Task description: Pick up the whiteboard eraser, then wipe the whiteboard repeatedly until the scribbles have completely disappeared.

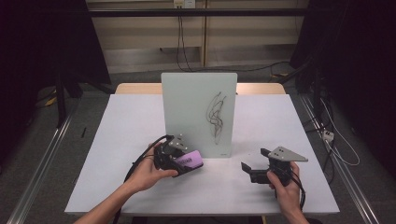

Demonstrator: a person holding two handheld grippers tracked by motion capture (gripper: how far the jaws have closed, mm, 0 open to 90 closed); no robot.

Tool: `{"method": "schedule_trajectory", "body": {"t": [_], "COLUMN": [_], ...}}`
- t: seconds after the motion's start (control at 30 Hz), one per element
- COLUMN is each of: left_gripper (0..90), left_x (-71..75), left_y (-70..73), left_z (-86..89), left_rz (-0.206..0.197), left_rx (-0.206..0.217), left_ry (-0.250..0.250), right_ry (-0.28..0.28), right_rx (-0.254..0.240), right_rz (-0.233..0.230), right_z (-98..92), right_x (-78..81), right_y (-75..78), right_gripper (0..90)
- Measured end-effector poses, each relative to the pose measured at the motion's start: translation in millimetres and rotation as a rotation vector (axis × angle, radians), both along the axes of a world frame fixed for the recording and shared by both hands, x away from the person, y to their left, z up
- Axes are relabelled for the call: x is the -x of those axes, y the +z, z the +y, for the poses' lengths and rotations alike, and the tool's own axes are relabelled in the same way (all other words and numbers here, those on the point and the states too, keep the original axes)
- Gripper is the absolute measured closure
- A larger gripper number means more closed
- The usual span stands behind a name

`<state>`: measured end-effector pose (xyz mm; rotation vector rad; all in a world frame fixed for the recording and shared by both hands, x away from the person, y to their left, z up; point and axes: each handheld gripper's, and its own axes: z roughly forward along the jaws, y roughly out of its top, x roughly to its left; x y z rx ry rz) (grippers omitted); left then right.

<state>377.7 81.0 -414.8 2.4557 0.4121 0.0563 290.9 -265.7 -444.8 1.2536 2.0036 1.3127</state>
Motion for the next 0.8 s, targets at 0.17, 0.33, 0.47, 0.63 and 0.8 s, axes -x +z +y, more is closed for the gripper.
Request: {"method": "schedule_trajectory", "body": {"t": [0.17,0.33,0.47,0.63,0.8], "left_gripper": [40.9,41.0,41.0,41.0,41.0], "left_x": [0.9,3.0,6.1,9.4,9.6], "left_y": [6.3,11.2,13.2,15.8,20.3], "left_z": [3.5,5.9,7.9,9.2,11.5], "left_rz": [-0.02,-0.041,-0.079,-0.09,-0.118], "left_rx": [0.04,0.108,0.107,0.178,0.217], "left_ry": [0.0,0.018,0.054,0.065,0.061], "right_ry": [0.004,0.004,0.004,0.01,0.005], "right_rx": [0.002,-0.001,-0.002,0.0,-0.003], "right_rz": [0.002,0.0,-0.008,-0.01,-0.008], "right_z": [1.1,0.0,-1.7,-1.7,-3.5], "right_x": [-0.4,0.7,2.0,3.2,3.3], "right_y": [0.0,-0.2,0.3,0.6,0.3], "right_gripper": [4.5,4.5,4.5,4.5,4.5]}}
